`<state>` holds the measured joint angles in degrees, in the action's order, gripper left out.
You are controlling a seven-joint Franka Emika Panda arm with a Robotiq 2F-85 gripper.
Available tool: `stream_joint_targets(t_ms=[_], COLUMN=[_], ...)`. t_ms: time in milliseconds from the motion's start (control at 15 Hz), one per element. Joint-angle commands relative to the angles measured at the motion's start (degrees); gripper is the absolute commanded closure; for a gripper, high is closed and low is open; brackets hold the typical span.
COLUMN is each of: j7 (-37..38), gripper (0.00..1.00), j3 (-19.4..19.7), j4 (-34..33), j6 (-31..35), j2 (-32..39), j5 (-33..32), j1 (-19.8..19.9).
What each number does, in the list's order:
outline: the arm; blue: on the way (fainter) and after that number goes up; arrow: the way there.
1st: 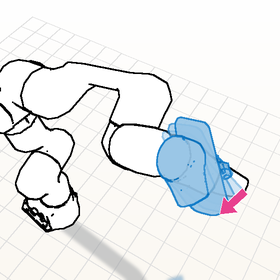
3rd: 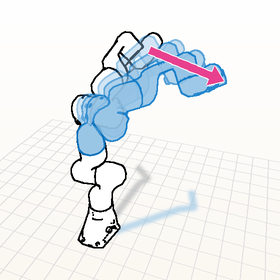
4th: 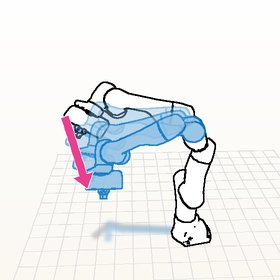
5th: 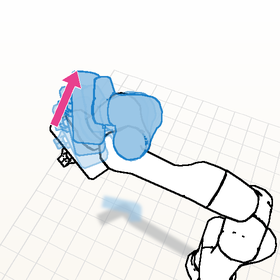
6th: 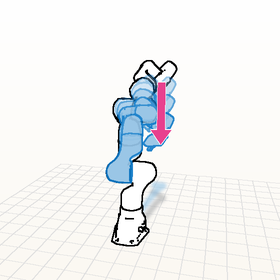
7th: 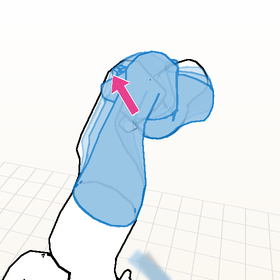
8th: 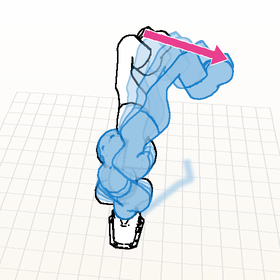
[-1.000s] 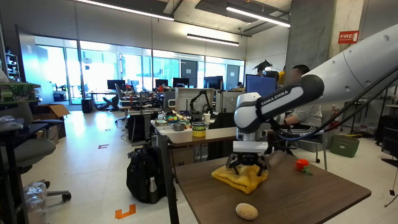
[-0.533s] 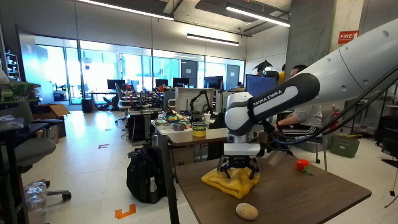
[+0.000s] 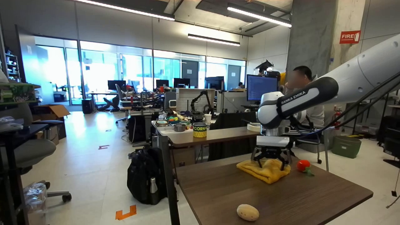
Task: Wipe the table with the towel
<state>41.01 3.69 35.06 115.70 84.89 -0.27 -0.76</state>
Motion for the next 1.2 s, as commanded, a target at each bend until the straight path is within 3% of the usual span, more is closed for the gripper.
stream_joint_targets(t_ms=[0, 333, 533, 800, 1133], j7=[0.00, -1.17, -1.75, -3.53, -1.35], gripper=[0.00, 0.00, 0.00, 0.00, 0.00], j3=[-0.87, -1.95, -0.99, 0.36, 6.06], j4=[-2.56, -2.39, -3.42, -0.75, -1.09], j6=[-1.29, -2.08, -11.07, -23.50, -23.44], j2=[1.72, 1.72, 1.86, -0.16, 0.96], j5=[0.87, 0.07, -0.50, -1.02, -2.87], j1=[-2.98, -9.86, -10.96, -8.28, -4.11])
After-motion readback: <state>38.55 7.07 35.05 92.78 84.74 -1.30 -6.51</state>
